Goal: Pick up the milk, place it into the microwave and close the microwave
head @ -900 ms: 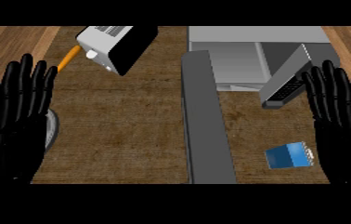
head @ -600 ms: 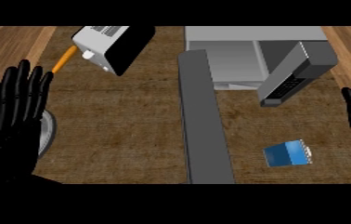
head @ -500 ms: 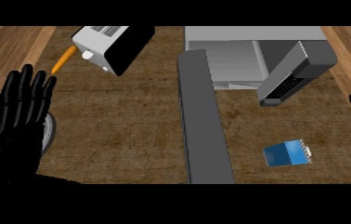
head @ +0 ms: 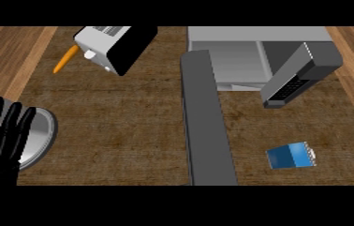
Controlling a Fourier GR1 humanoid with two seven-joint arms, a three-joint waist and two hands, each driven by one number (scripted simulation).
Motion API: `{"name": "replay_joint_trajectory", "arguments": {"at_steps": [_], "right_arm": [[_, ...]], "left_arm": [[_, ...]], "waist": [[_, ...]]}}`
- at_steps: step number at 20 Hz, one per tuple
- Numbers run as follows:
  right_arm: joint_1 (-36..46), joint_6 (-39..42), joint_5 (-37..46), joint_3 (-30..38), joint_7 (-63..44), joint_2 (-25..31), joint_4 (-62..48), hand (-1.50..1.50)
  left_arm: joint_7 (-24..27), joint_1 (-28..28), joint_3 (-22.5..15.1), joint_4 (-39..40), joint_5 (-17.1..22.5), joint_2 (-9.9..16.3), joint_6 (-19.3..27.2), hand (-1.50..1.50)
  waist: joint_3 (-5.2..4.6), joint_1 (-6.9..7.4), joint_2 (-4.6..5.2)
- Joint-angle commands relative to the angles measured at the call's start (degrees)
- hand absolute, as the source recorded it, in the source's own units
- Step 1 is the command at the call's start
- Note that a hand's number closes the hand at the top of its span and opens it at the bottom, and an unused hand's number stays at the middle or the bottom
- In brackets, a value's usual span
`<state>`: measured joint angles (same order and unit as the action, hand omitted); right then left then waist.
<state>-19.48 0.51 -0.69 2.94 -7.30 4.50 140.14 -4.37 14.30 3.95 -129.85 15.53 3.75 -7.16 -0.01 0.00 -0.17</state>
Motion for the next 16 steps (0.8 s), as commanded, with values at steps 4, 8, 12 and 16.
{"name": "replay_joint_trajectory", "arguments": {"at_steps": [4,8,12,16], "right_arm": [[-3.9,1.22,-0.54,4.29,-0.23,-0.33,0.21,-1.5],[-3.82,2.42,0.17,6.41,8.3,-1.58,-9.31,-1.5],[-5.32,0.27,5.05,4.6,13.69,-4.39,-16.19,-1.5],[-1.08,-1.24,5.01,9.02,15.28,-3.73,-25.06,-1.5]], "left_arm": [[-0.8,11.09,5.67,-8.51,8.97,1.33,-5.66,-1.5],[-2.1,11.1,9.35,-9.43,11.8,1.75,-5.89,-1.5],[-0.4,13.94,8.02,-10.34,11.12,0.07,-8.16,-1.5],[1.36,17.35,9.54,-11.42,12.27,-0.6,-10.69,-1.5]], "waist": [[0.01,0.22,-0.01],[0.05,0.23,0.05],[0.05,0.34,0.04],[0.06,0.81,0.06]]}}
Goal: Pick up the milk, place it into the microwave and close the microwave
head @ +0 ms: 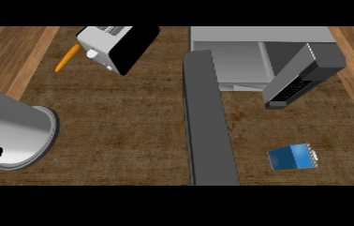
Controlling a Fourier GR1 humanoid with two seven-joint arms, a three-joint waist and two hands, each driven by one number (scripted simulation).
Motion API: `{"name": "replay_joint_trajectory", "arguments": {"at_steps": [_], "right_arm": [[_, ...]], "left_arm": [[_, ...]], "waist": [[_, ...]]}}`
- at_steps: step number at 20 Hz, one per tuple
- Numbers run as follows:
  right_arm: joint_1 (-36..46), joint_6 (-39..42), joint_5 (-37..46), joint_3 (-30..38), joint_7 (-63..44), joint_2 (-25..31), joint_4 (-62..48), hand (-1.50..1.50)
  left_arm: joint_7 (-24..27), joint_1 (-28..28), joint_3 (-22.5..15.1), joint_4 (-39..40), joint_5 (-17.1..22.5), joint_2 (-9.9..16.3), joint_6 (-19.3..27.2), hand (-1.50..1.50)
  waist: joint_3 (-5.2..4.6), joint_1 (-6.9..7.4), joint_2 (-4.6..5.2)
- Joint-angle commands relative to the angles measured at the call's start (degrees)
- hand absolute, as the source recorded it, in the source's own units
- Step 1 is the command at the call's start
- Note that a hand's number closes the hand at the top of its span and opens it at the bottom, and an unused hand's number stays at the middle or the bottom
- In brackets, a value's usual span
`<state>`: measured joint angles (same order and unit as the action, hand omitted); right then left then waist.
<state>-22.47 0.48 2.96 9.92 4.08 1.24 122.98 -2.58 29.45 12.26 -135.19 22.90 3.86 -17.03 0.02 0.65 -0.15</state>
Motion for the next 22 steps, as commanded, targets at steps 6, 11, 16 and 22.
{"name": "replay_joint_trajectory", "arguments": {"at_steps": [6,11,16,22], "right_arm": [[-2.94,-0.11,1.8,3.7,14.4,-0.9,-18.81,-1.5],[0.16,0.64,0.12,7.88,20.98,1.93,-29.72,-1.5],[5.61,-0.05,2.95,8.03,27.27,3.13,-42.4,-1.5],[10.0,-2.19,5.05,9.58,32.58,4.76,-52.65,-1.5]], "left_arm": [[-0.17,4.34,5.12,-4.58,9.59,0.67,-4.52,-1.5],[1.0,8.01,4.42,-6.42,9.18,-2.23,-6.25,-1.5],[3.21,10.06,5.38,-5.55,9.85,-2.96,-9.89,-1.5],[1.27,12.53,10.06,-7.34,16.02,-0.57,-10.28,-1.5]], "waist": [[0.03,-0.24,0.01],[0.05,0.03,0.01],[0.05,0.4,0.03],[0.07,0.32,0.09]]}}
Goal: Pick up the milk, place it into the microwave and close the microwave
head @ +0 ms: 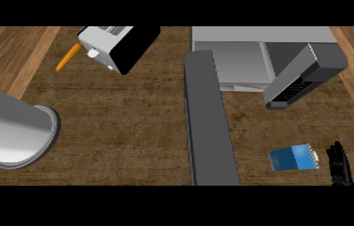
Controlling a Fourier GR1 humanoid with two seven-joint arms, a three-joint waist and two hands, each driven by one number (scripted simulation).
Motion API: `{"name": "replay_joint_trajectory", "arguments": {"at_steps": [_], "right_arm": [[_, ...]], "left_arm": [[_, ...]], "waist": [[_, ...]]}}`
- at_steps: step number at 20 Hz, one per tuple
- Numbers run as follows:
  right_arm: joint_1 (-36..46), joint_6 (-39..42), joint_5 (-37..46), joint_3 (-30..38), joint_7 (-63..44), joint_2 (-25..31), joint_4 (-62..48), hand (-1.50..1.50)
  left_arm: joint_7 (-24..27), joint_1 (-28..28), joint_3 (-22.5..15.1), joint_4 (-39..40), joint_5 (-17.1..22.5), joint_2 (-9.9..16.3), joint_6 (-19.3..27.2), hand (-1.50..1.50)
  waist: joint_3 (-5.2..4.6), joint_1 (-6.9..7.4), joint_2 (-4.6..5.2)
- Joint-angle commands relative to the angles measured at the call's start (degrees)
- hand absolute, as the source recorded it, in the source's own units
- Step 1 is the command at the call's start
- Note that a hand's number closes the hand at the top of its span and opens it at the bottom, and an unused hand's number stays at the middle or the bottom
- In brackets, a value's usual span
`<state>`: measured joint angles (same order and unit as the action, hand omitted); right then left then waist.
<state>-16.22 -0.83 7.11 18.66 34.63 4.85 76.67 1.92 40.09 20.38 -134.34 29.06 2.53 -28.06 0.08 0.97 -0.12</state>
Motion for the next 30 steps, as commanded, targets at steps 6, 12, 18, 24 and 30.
{"name": "replay_joint_trajectory", "arguments": {"at_steps": [6,12,18,24,30], "right_arm": [[9.97,1.03,0.12,2.9,12.63,3.62,-22.41,-1.5],[14.79,3.79,-2.23,5.34,20.56,4.76,-34.58,-1.5],[22.41,8.21,-3.55,5.59,21.39,6.51,-42.96,1.5],[26.51,7.57,-1.56,4.6,24.38,9.18,-48.34,1.5],[29.27,5.91,-0.37,3.33,33.4,3.95,-52.66,1.5]], "left_arm": [[0.31,2.51,-0.03,-5.24,6.16,-2.17,-3.29,-1.5],[-0.1,4.13,1.01,-6.08,8.18,-2.31,-3.33,-1.5],[-0.4,1.92,3.88,-3.53,10.93,0.79,-3.72,-1.5],[-0.64,1.95,3.94,-2.57,10.97,-0.12,-4.86,-1.5],[-0.34,4.01,3.17,-4.24,11.24,-1.06,-5.49,-1.5]], "waist": [[0.02,0.05,0.05],[0.09,0.12,0.11],[0.1,0.23,0.22],[0.02,-0.1,0.16],[0.17,0.64,0.34]]}}
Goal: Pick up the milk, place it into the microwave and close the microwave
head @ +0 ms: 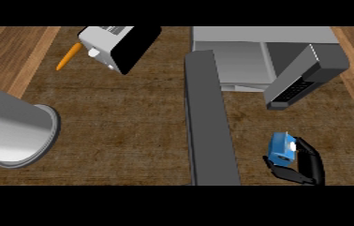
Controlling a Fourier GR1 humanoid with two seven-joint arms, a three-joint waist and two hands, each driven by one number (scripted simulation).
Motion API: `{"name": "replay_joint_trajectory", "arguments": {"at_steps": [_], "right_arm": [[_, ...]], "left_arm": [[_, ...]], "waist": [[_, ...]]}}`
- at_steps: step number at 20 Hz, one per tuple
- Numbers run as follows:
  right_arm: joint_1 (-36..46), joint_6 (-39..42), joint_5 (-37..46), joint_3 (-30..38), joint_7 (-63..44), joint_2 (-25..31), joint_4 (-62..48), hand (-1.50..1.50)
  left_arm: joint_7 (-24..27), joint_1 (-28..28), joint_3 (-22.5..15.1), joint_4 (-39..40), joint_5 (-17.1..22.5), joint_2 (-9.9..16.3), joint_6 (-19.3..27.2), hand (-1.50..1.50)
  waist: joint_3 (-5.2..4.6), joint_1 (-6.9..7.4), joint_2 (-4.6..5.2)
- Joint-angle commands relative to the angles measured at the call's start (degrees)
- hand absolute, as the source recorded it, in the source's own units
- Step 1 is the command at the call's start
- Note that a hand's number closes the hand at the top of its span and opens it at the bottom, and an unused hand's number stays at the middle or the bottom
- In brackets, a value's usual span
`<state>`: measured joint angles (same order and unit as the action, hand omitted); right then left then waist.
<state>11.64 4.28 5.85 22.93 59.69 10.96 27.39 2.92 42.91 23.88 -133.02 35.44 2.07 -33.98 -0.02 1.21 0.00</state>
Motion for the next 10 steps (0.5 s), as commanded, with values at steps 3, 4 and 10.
{"name": "replay_joint_trajectory", "arguments": {"at_steps": [3,4,10], "right_arm": [[7.31,2.89,2.55,-3.31,3.47,-1.41,-3.76,1.5],[10.16,0.72,3.22,-3.72,1.53,-2.54,-5.15,1.5],[13.55,2.4,5.33,-6.14,4.16,-3.92,-8.56,1.5]], "left_arm": [[-1.71,1.13,1.03,-5.86,6.19,1.26,0.68,-1.5],[-0.25,0.08,-1.49,-3.77,2.89,-0.92,-0.75,-1.5],[-2.21,1.24,0.72,-3.95,7.37,1.11,0.16,-1.5]], "waist": [[0.29,0.98,0.29],[0.26,1.2,0.38],[0.19,0.63,0.33]]}}
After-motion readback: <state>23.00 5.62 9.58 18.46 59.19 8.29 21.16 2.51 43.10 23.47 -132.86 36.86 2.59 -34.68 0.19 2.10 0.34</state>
